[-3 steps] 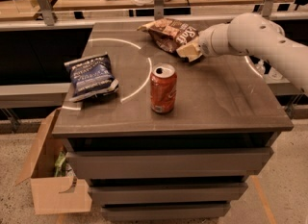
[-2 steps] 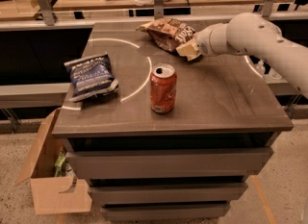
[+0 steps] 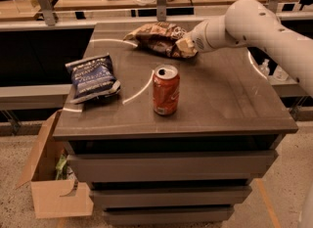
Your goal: Move brown chip bag near blue chip bag
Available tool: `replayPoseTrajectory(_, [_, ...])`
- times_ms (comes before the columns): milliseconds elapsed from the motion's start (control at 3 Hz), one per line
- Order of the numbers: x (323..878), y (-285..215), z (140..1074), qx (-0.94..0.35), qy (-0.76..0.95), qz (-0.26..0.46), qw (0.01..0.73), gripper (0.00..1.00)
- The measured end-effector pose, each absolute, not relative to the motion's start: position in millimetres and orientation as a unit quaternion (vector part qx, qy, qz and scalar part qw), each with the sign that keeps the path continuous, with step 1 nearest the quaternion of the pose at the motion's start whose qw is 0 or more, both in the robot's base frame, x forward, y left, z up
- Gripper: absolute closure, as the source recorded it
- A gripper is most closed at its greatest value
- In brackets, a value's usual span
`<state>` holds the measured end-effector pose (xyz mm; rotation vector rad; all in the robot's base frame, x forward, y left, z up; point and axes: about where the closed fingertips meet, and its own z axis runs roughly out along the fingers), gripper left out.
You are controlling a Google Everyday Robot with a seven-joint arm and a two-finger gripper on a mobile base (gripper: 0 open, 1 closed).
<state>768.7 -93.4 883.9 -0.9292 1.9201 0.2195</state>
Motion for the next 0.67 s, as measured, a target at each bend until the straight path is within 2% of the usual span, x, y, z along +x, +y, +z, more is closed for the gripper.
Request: replayPoseTrajectory(667, [715, -56, 877, -0.407, 0.803, 0.163, 0.404, 1.0])
